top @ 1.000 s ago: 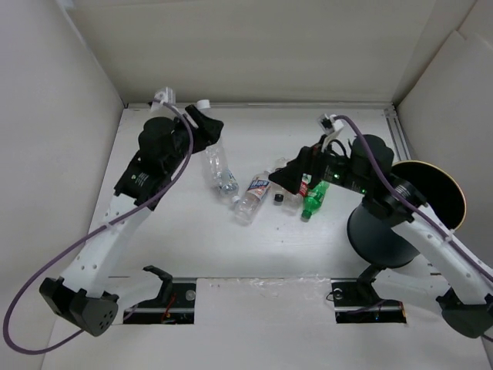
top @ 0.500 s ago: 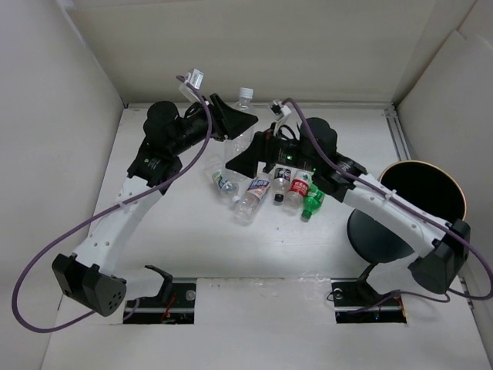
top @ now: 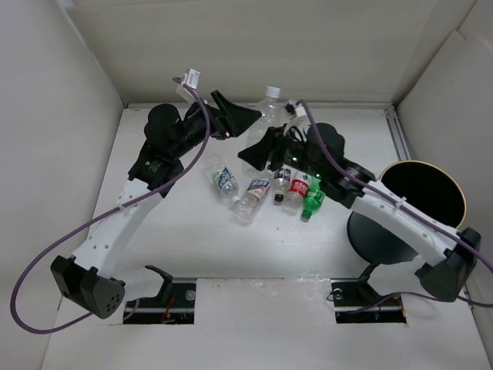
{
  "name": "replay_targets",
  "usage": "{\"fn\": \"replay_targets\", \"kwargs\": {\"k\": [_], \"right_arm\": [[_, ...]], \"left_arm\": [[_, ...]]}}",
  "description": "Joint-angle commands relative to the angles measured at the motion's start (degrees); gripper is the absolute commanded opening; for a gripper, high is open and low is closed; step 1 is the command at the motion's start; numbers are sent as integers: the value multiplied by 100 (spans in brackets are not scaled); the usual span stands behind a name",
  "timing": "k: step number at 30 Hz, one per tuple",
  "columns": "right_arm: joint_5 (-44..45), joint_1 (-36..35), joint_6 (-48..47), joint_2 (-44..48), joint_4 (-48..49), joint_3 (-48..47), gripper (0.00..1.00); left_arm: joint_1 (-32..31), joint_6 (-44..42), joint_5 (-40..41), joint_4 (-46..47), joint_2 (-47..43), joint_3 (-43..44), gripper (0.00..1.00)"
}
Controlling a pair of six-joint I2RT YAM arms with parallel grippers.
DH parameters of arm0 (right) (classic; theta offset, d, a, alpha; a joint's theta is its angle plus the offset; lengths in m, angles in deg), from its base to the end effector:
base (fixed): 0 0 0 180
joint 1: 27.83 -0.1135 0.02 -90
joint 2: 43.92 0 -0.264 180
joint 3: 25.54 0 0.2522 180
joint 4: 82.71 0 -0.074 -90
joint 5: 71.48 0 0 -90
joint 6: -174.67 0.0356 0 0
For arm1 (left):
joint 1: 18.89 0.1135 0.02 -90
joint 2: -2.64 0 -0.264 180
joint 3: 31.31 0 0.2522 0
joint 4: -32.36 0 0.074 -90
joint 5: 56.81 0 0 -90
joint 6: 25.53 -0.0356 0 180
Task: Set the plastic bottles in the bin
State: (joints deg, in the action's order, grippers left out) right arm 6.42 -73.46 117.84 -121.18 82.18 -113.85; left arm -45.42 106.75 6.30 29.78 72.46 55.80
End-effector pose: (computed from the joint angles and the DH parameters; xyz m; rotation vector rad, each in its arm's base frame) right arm 0.2169 0.2324 0.4116 -0.3677 1.7497 1.1978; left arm 0.2362 -0.1359 0.4631 0.2385 1.4494 -1.3045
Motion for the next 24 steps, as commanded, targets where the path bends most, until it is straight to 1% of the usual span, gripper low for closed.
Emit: {"fn": "replay_targets", "kwargs": {"k": [1,2,3,4,5,7,8,9,11,12,13,15,17,19,21,22,23,24], "right_arm": [[1907,343,-354,947,-768,-8,0],[2174,614,-355,1140,-1319,62,0],[2464,782,-355,1464,-1646,63,0],[3137,949,-303,1607,-1998,11,0],[3526,1272,-163,1739,-2663,10,0],[4335,1573,57,2090,-3264,-60,0],[4939,1740,145,2196,-3519,-60,0],[5197,2072,320,2284,-3939,61,0],[5637,2434,497,2539,-4232,299,0],[5866,2871,550,2618,-4399,448,0],[5920,3110,629,2749,-4462,719,0],[5921,3672,812,2864,-4619,906,0],[5921,3832,1138,3083,-4796,906,0],[6095,4130,1279,3233,-4796,1047,0],[6096,4333,1332,3348,-4796,1170,0],[5949,4412,1333,3348,-4796,1170,0],[5947,4492,1333,3348,-4796,1170,3],[5886,4492,1385,3348,-4848,1170,9]], "left_arm": [[24,-256,1517,-834,-232,645,100],[24,-343,1816,-1054,-232,742,100],[24,-413,2098,-1431,-232,874,100],[24,-483,2597,-1600,-180,875,100],[24,-536,2767,-1714,-179,936,100],[24,-615,3022,-1856,-127,876,100],[24,-616,3023,-1908,-127,875,100],[24,-616,3102,-1909,-127,788,100],[24,-616,3103,-1909,-127,568,100],[24,-616,3103,-1909,-127,480,100],[24,-616,3103,-1909,-127,401,100],[24,-616,3103,-1909,-74,155,100],[24,-616,3164,-2013,48,40,100],[24,-616,3444,-2215,154,40,100],[24,-563,3629,-2461,286,40,100],[24,-563,3700,-2532,286,40,100],[24,-563,3779,-2585,286,40,100],[24,-563,3840,-2638,339,-30,100]]}}
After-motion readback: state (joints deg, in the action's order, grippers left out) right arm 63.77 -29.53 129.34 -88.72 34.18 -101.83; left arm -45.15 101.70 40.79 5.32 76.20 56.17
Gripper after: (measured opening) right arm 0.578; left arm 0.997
